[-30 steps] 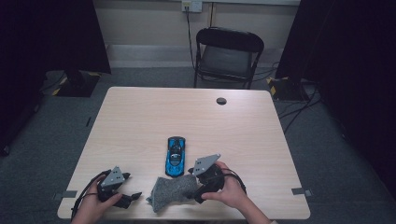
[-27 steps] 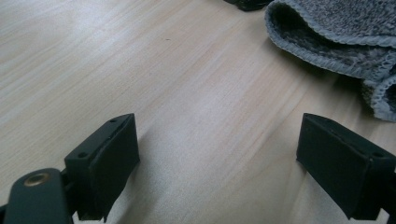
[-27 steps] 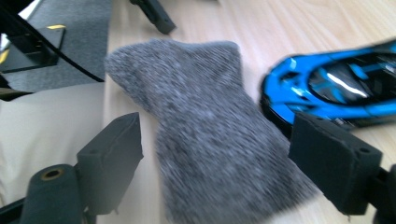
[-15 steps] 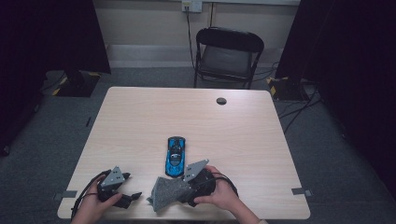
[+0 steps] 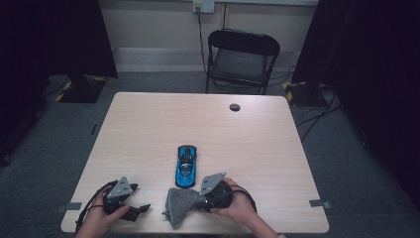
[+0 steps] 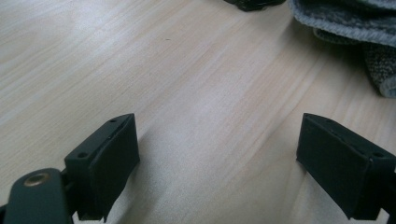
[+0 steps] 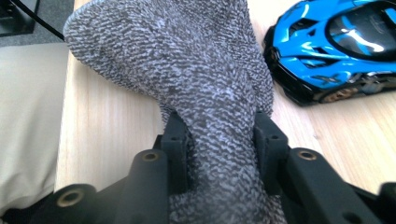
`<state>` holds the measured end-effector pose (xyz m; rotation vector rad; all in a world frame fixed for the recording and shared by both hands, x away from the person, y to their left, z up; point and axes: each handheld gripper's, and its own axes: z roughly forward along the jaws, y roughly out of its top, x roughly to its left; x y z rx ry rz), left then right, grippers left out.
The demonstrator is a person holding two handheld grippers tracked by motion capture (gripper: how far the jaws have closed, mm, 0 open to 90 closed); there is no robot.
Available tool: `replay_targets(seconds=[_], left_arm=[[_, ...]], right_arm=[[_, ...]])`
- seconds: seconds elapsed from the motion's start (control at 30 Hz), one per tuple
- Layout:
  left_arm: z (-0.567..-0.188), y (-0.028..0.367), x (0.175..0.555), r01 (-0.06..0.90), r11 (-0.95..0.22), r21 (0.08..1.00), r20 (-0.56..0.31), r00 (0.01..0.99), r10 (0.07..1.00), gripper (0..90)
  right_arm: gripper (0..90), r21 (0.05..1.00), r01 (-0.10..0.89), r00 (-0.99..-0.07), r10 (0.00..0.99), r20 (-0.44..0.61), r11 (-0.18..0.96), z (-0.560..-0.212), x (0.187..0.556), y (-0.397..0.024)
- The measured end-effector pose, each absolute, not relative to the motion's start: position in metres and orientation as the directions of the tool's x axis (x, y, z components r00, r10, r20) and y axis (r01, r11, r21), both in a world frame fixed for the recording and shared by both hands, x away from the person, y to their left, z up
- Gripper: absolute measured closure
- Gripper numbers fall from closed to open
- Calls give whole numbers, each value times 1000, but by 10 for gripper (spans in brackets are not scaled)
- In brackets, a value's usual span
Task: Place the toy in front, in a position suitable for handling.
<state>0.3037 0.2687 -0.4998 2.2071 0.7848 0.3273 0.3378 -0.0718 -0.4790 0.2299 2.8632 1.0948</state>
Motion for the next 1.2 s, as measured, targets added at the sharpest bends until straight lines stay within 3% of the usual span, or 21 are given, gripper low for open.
replay_targets(seconds=[0.43,0.87,1.2], left_arm=[[-500,269,304,434,-524,733,-12,778,628,123],[-500,269,304,434,-524,733,-12,778,628,123],[-500,269,304,434,-524,733,-12,778,628,123]], right_arm=[[672,682,173,-974,224,13,710,-462,347,-119],[672,702,303,-896,444,-21,645,-441,365,-194],[671,697,397,-826,563,-11,596,-451,379,-241]])
